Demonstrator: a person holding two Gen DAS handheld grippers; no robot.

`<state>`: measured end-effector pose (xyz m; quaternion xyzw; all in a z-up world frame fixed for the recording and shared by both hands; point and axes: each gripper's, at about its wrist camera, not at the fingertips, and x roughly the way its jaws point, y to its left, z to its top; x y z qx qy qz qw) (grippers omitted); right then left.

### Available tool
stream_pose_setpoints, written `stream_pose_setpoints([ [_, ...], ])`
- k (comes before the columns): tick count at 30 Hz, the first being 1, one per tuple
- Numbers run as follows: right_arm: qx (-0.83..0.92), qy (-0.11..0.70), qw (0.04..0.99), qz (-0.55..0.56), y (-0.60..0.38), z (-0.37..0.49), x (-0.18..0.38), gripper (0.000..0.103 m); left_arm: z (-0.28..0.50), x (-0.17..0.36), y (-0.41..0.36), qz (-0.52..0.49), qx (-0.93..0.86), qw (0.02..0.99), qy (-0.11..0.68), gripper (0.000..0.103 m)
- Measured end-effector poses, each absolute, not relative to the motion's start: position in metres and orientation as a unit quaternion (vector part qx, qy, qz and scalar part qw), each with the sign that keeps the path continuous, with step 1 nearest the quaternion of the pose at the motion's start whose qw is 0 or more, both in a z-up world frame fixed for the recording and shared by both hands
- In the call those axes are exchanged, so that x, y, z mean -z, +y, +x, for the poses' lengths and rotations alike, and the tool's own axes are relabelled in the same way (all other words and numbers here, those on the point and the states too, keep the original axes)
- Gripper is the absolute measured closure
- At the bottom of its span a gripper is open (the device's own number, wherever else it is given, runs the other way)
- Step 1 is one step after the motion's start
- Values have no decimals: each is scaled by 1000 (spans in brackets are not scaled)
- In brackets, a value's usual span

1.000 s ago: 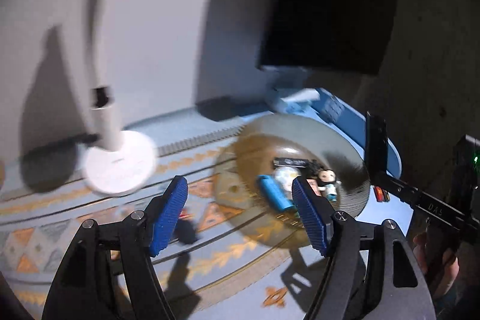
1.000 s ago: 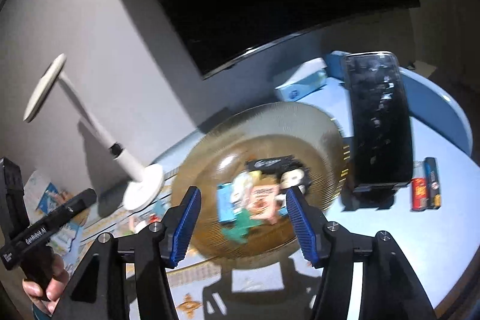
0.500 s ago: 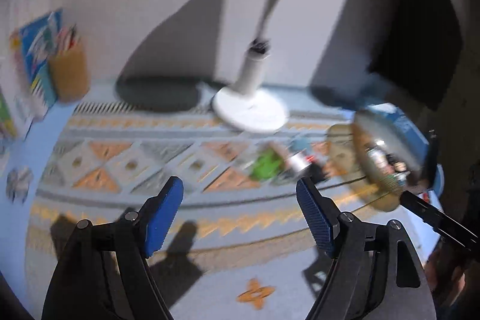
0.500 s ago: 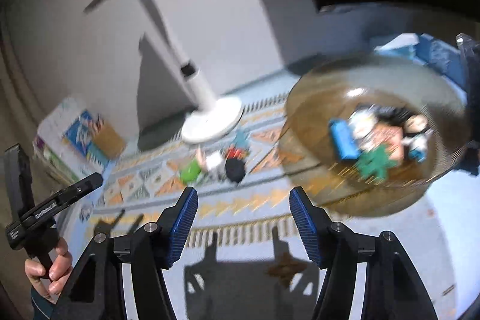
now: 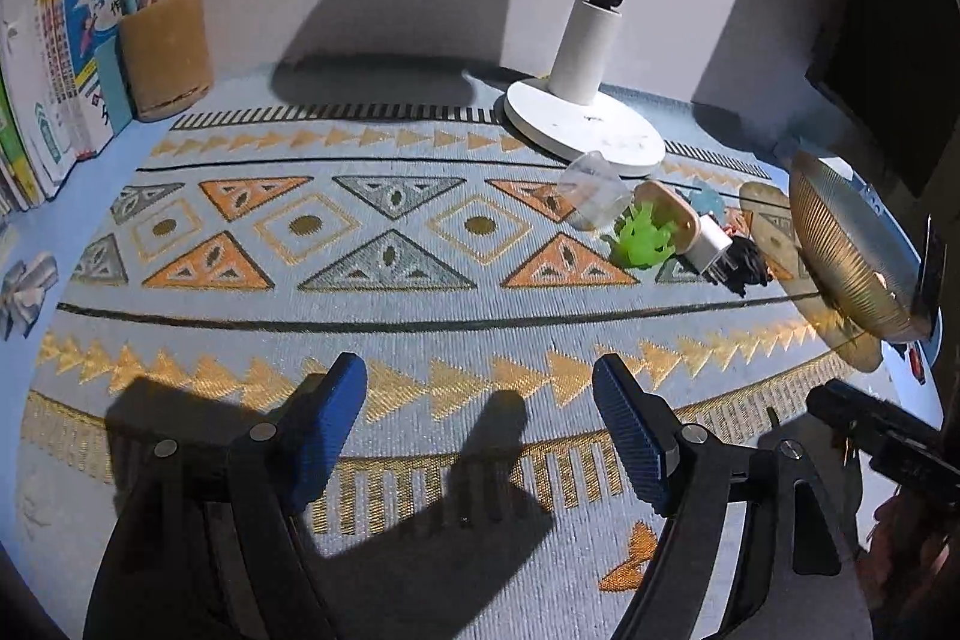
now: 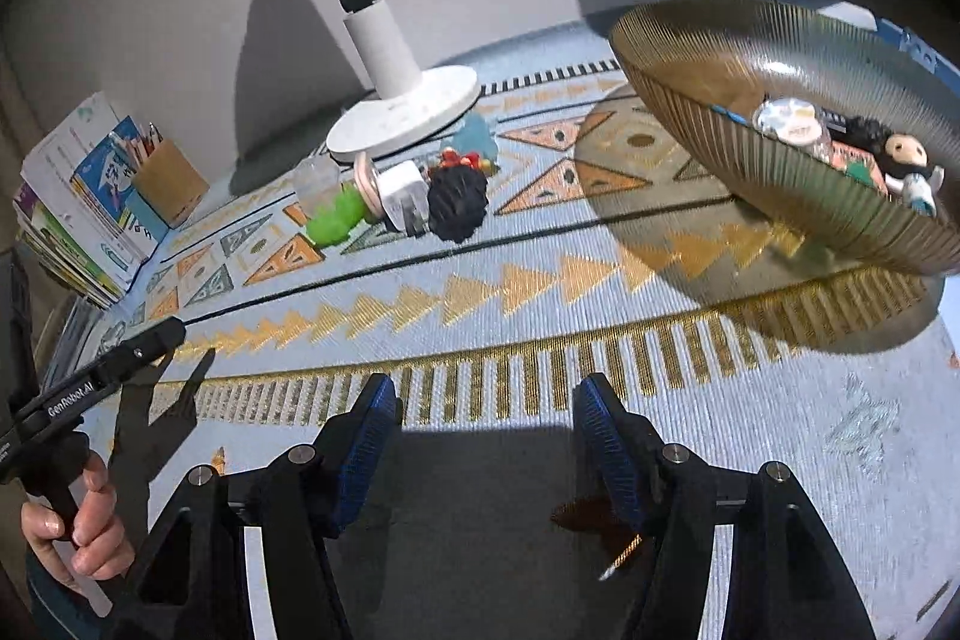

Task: Organize rigid objects
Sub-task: 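Move both open tools back toward the remaining objects on the rug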

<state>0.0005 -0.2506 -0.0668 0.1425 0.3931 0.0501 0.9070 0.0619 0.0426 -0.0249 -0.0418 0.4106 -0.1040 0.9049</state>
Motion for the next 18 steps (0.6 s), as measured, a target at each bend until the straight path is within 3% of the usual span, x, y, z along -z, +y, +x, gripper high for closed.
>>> stream_pose_setpoints([
  [10, -36, 392, 913, 104, -238, 0, 70, 41, 53, 28, 23, 21, 77, 914, 398, 26],
  [18, -37, 387, 920, 50, -218, -4, 69, 41, 58, 28, 32, -7, 76, 911, 404, 25],
])
